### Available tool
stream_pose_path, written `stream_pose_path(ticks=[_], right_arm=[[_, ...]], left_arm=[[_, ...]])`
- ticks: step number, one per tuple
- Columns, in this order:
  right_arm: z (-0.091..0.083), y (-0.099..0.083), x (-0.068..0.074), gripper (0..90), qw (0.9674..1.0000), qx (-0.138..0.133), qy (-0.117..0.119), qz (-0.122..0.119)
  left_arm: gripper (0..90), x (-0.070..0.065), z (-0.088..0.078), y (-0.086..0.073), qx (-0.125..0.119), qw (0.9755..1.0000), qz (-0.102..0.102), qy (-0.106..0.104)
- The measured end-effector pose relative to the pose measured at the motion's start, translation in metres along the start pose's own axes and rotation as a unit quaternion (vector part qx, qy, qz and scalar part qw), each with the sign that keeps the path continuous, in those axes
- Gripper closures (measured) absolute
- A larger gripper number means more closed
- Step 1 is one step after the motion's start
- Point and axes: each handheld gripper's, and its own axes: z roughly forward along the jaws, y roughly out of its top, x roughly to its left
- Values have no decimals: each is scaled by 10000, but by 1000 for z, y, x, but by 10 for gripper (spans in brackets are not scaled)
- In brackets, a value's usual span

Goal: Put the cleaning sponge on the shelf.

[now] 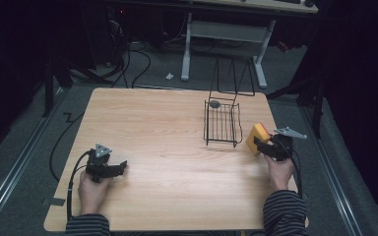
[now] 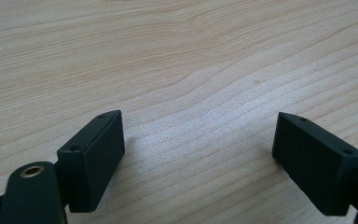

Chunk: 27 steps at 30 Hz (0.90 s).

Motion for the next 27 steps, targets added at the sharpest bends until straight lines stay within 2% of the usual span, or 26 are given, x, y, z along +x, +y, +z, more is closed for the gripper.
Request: stream_pose_path(ticks=[10, 18, 23, 27], right_arm=[[17, -6, -3, 426, 9999, 83, 18, 119], [20, -7, -2, 520, 10000, 39, -39, 63], [20, -7, -3, 584, 10000, -13, 9, 55], [19, -7, -3, 603, 10000, -15, -7, 4]], left_arm=[[174, 0, 0, 0, 0, 10000, -1, 0], [174, 0, 0, 0, -1, 10000, 0, 0], [174, 0, 0, 0, 0, 10000, 0, 1], [174, 0, 0, 0, 0, 10000, 0, 0]])
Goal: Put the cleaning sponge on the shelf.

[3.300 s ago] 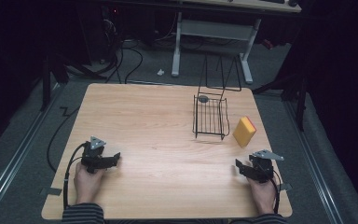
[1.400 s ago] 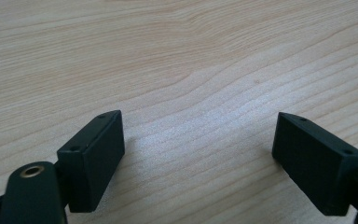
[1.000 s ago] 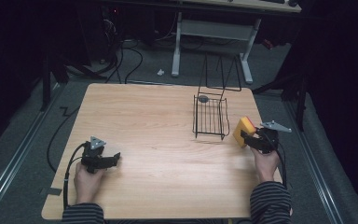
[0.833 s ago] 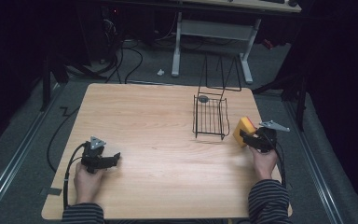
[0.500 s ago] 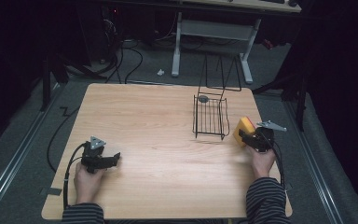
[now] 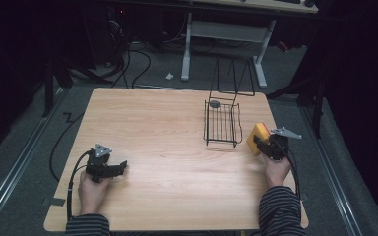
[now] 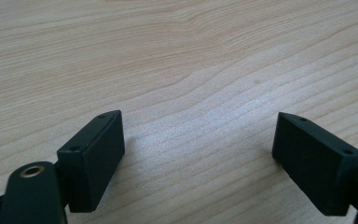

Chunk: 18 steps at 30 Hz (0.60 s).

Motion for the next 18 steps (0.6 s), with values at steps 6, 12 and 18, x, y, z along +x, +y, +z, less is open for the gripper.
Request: stream_pose_path(ticks=[6, 12, 18], right_arm=[[-3, 1, 0, 608, 10000, -7, 41, -47], [-9, 2, 0, 608, 9999, -56, 76, -111], [-18, 3, 1, 608, 9997, -97, 120, -176]], left_arm=[[174, 0, 0, 0, -1, 10000, 0, 0], [174, 0, 0, 0, -2, 10000, -1, 0], [174, 0, 0, 0, -2, 10000, -1, 0]])
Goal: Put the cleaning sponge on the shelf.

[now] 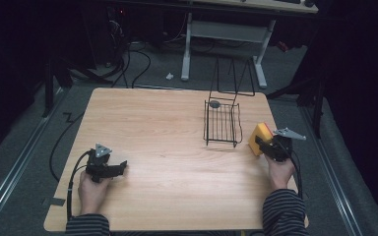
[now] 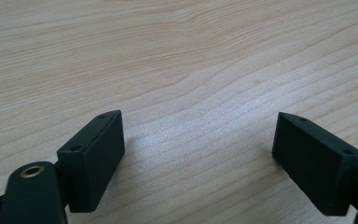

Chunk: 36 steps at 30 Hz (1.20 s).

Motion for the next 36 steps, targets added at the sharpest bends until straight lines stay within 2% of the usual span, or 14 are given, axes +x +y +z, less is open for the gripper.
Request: stream_pose_path(ticks=[7, 15, 21, 36], right_arm=[[-8, 0, -1, 607, 10000, -17, 76, 49], [-16, 2, 2, 606, 9997, -141, 180, 1], [-20, 3, 4, 606, 9997, -127, 201, 2], [-33, 14, 13, 607, 9987, -349, 326, -160]], left_arm=[[174, 0, 0, 0, 1, 10000, 2, 0], [174, 0, 0, 0, 1, 10000, 2, 0], [174, 0, 0, 0, 0, 10000, 3, 0], [173, 0, 0, 0, 1, 10000, 2, -2]])
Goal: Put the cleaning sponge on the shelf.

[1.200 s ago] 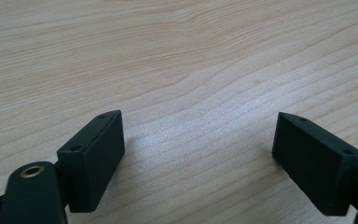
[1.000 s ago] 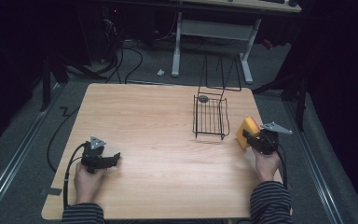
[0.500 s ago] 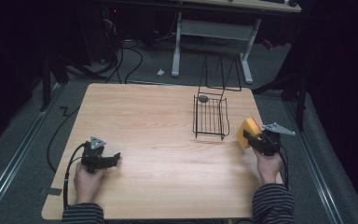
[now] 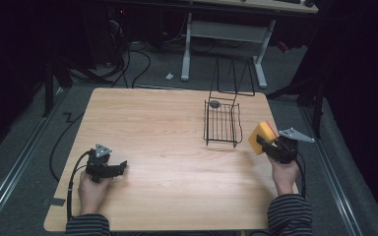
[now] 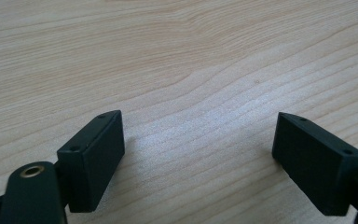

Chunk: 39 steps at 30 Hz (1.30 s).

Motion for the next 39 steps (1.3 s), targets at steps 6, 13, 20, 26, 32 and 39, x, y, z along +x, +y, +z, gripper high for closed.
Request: stream_pose_path(ticks=[6, 13, 20, 26, 32, 39], right_arm=[[-4, 8, 5, 607, 9999, -69, 78, -15], [-5, 16, 10, 607, 9997, -167, 150, -117], [-6, 26, 19, 607, 9992, -211, 273, -217], [-3, 34, 24, 607, 9985, -282, 399, -246], [2, 42, 33, 607, 9978, -302, 498, -312], [11, 51, 41, 607, 9971, -309, 566, -403]], left_arm=[[174, 0, 0, 0, -1, 10000, -2, 0], [174, 0, 0, 0, -4, 10000, -1, 1], [174, 0, 0, 0, -4, 10000, -2, 2], [174, 0, 0, 0, 5, 10000, -1, -9], [174, 0, 0, 0, 6, 10000, -2, -10], [175, 0, 0, 0, 6, 10000, -1, -11]])
